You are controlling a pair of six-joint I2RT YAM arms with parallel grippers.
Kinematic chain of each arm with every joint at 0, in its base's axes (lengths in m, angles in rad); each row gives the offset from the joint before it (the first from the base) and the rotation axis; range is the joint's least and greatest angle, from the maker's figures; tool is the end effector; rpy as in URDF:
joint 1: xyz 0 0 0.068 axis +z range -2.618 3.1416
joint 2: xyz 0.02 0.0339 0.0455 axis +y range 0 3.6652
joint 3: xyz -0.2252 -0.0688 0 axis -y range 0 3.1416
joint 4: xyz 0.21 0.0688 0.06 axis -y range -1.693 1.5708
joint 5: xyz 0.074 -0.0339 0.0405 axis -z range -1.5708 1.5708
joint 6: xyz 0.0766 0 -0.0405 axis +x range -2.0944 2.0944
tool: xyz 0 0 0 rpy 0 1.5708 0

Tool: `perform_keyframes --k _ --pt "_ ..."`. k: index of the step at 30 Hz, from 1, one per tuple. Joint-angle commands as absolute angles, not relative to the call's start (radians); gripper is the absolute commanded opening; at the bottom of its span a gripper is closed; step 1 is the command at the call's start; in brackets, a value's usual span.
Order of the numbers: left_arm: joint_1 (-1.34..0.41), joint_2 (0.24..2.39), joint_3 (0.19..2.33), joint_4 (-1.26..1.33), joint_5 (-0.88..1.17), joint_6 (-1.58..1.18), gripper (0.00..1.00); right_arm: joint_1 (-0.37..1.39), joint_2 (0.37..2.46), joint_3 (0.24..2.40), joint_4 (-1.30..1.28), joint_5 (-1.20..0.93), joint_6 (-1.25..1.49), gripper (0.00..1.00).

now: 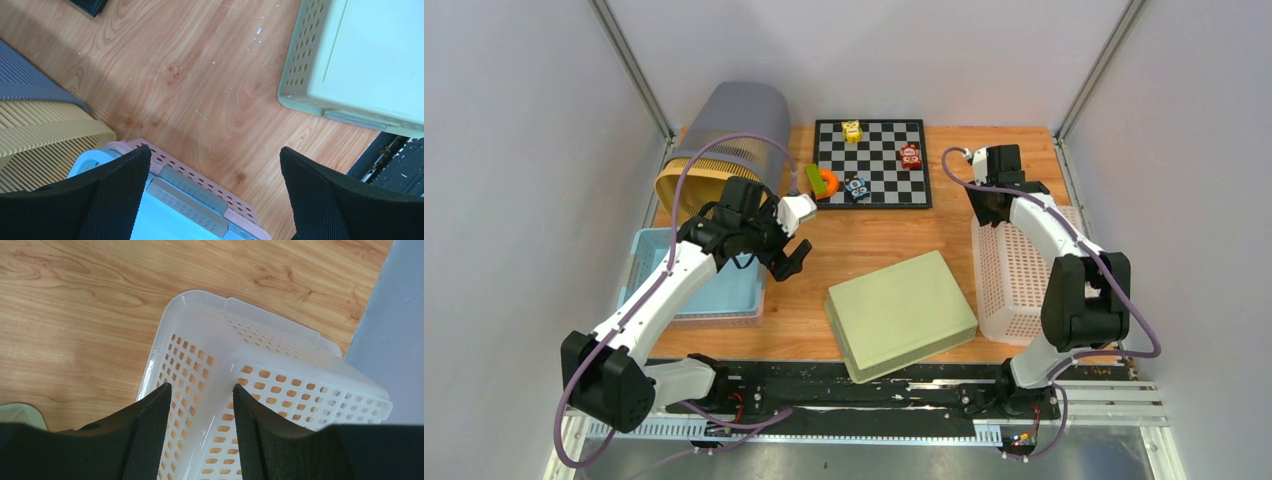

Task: Turn the large container upside down
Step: Move the container to the corner of the board.

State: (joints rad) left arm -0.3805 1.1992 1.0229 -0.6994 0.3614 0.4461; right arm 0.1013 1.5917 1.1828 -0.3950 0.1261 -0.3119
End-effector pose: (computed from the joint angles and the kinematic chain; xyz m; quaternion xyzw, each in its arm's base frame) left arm 0.2209 -0.1175 0.2337 0.4275 0.8224 -0.1579 0.3404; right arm 0.3445 0.0253 0.2022 -0.1668 0.9107 -0.0974 0.3652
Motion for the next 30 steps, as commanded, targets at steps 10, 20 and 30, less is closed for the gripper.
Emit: perform_keyframes --k 10,20,30 --pt "-0.382 1.189 1.012 -0.671 0.355 0.46 1.0 0.087 1.678 1.275 -0.412 0.161 -0.311 0.47" --pt "-0.383 1.18 1.008 -0.666 0.344 0.46 1.0 0.089 1.766 1.321 -0.451 0.09 -0.384 0.23" --pt "-0.383 1.179 1.008 -0.663 0.336 0.462 1.0 0.104 1.724 1.245 -0.579 -0.185 -0.731 0.2"
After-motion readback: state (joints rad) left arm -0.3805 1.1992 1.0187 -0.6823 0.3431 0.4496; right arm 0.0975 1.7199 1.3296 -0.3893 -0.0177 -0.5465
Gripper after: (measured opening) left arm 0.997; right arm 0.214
